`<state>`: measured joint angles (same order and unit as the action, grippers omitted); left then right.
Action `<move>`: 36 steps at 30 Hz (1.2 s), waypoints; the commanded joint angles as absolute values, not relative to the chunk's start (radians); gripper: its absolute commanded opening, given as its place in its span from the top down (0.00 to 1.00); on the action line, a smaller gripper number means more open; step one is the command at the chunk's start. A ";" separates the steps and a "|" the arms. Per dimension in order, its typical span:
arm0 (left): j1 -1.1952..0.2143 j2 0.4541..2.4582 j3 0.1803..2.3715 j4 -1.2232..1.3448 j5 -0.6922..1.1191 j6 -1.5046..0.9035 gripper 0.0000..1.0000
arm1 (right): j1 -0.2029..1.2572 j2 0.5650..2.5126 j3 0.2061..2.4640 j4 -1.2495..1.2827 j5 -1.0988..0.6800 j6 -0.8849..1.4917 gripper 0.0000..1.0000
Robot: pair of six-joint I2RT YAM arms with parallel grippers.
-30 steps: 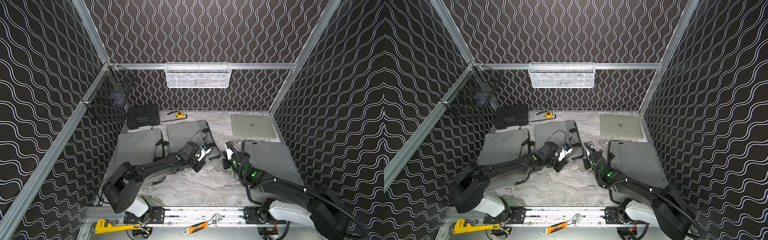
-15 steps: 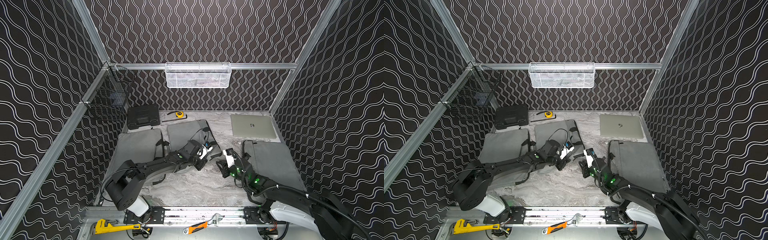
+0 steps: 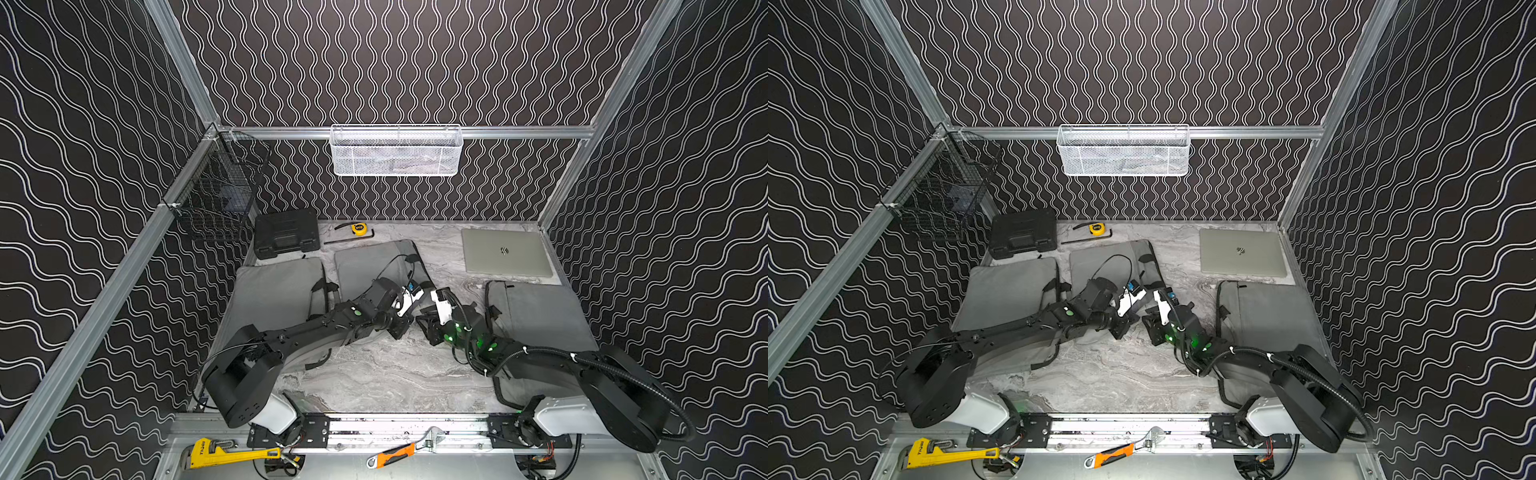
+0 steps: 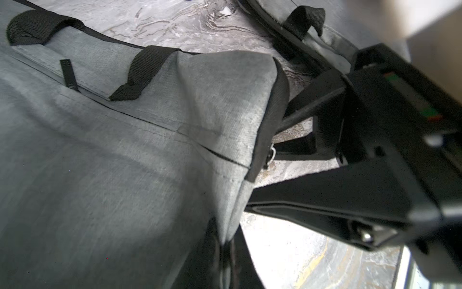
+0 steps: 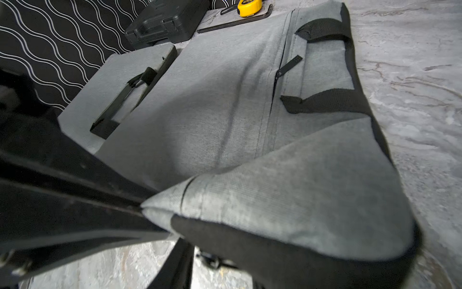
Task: Open the zippered laptop bag and take out the laptop
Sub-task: Unzip the zipper on the zippered laptop bag.
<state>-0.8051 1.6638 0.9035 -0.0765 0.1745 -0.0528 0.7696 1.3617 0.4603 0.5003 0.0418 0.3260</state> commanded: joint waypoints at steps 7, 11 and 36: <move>-0.808 1.655 0.913 0.008 0.249 -0.056 1.00 | 0.767 1.349 0.462 0.571 0.144 0.280 0.92; -0.807 1.657 0.903 0.009 0.242 -0.051 1.00 | 0.767 1.312 0.439 0.541 0.176 0.256 1.00; -0.807 1.616 0.747 0.052 0.215 0.021 1.00 | 0.598 1.281 0.504 0.262 0.039 0.212 1.00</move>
<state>-0.8074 1.6123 0.7578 0.0498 0.1623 0.0059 0.6170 1.2903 0.5049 0.2485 0.0402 0.1921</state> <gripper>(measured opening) 0.077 0.055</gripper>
